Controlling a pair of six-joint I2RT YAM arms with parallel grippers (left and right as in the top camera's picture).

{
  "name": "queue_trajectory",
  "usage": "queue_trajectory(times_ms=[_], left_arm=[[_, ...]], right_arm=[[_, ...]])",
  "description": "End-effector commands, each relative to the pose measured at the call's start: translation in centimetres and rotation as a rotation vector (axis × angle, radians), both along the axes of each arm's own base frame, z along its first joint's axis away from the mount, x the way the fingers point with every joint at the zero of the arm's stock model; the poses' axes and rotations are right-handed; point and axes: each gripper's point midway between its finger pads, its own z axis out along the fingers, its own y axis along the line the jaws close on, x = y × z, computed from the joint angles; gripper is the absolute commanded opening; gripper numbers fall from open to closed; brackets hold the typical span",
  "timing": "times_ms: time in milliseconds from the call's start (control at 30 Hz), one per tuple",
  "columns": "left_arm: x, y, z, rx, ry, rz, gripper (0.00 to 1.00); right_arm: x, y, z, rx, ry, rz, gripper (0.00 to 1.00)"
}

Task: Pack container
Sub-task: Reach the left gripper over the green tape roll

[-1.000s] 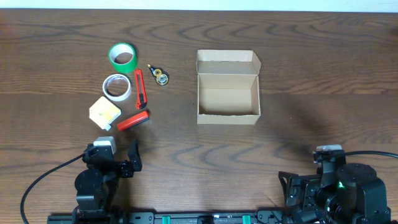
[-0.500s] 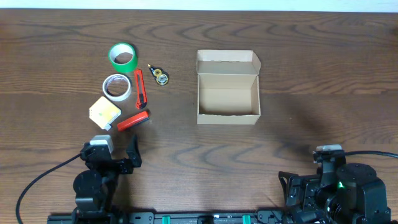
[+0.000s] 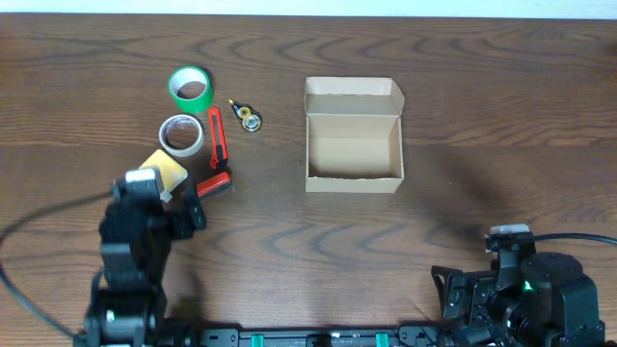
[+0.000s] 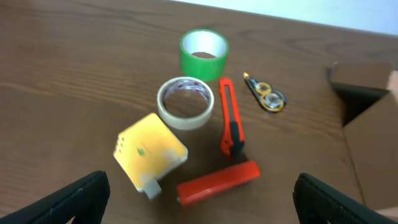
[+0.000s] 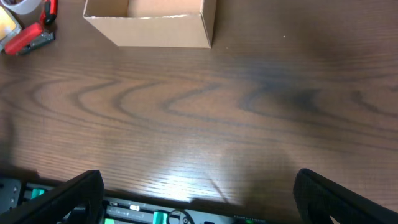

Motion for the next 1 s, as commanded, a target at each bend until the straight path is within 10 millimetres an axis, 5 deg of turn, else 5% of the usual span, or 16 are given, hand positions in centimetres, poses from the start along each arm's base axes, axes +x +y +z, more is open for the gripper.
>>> queue_trajectory(times_ms=[0,233,533,800,967], left_arm=[[2.7,0.6,1.5,0.069,0.044,0.002,0.95],[10.3,0.0,2.5,0.077,0.163,-0.048,0.95],[19.0,-1.0,0.0,0.102,0.331,-0.149,0.95],[23.8,-2.4,-0.5,0.11,0.219,-0.244,0.95],[24.9,-2.3,-2.0,0.153,0.215,-0.261,0.95]], right_arm=[[0.0,-0.1,-0.1,0.008,0.005,-0.018,0.99],[0.0,-0.1,-0.1,0.009,0.005,-0.017,0.99],[0.0,-0.1,-0.1,0.008,0.005,-0.018,0.99],[0.0,-0.1,-0.1,0.008,0.005,-0.018,0.99],[0.0,-0.1,-0.1,0.009,0.005,-0.017,0.99]])
